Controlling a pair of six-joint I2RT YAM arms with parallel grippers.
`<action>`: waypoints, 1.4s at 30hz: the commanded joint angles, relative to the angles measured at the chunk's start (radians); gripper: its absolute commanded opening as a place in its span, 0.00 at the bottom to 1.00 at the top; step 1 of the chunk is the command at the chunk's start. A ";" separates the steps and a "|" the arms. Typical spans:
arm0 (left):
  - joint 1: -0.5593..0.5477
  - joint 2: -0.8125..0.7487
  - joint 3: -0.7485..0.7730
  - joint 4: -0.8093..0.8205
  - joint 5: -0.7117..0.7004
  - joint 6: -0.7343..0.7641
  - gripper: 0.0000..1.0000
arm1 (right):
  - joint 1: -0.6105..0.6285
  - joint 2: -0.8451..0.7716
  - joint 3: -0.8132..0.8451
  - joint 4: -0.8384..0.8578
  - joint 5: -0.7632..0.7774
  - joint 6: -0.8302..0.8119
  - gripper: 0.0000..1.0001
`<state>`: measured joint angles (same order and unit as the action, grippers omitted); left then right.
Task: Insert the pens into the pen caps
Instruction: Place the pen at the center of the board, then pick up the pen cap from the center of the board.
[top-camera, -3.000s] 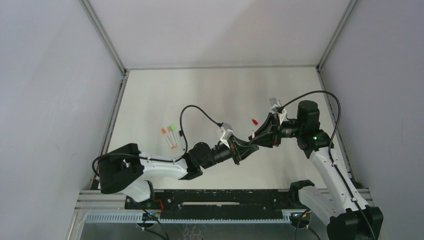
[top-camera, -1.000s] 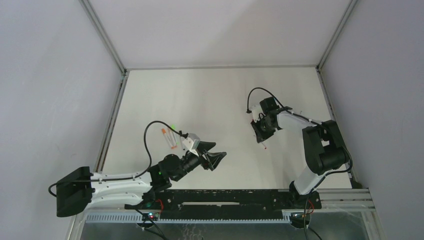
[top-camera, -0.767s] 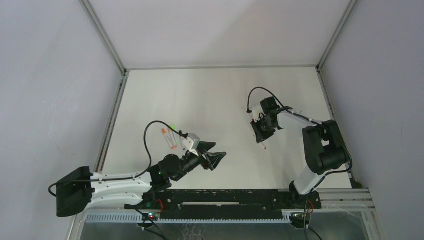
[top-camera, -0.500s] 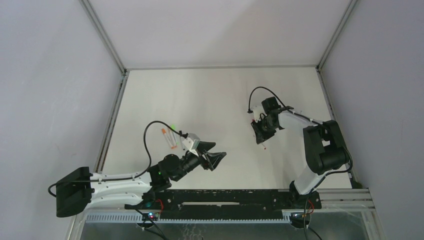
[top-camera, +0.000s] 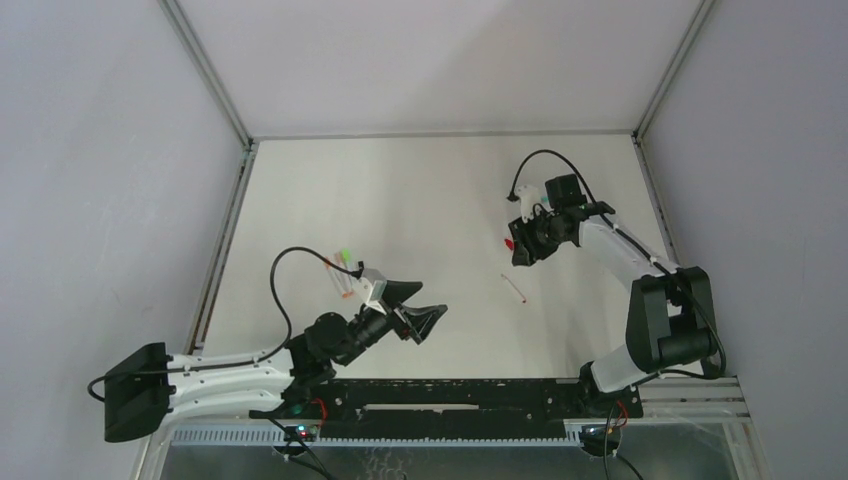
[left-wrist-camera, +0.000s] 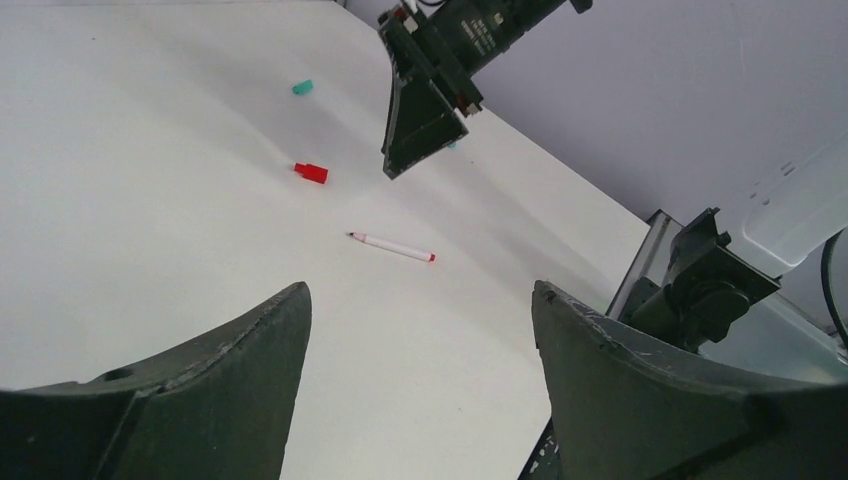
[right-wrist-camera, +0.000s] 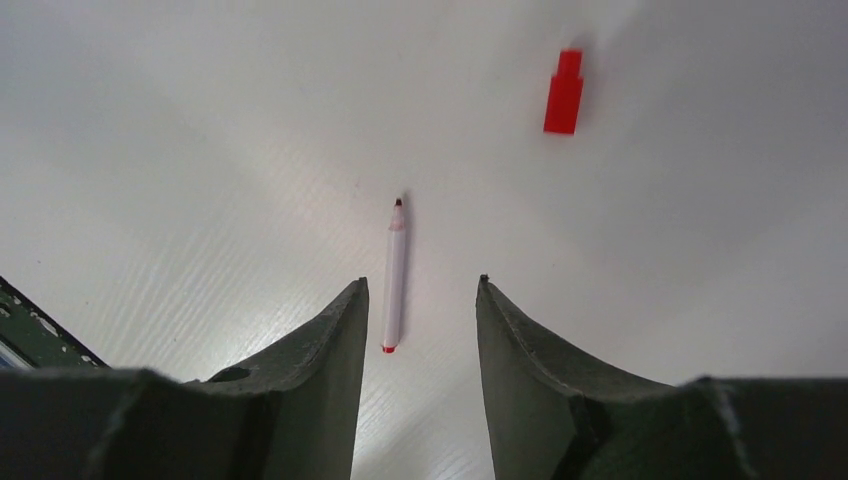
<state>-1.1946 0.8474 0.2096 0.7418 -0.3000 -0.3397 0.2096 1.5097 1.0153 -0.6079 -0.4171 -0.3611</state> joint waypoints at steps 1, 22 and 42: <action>0.006 -0.029 -0.038 0.028 -0.029 0.013 0.85 | -0.001 0.027 0.071 -0.003 -0.092 -0.055 0.51; 0.018 -0.008 -0.070 0.062 -0.047 0.001 0.85 | 0.024 0.358 0.279 0.075 0.163 0.044 0.47; 0.030 0.009 -0.061 0.073 -0.026 -0.006 0.85 | 0.040 0.419 0.306 0.041 0.155 0.012 0.18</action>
<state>-1.1690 0.8619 0.1589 0.7795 -0.3340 -0.3408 0.2432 1.9320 1.2896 -0.5537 -0.2665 -0.3378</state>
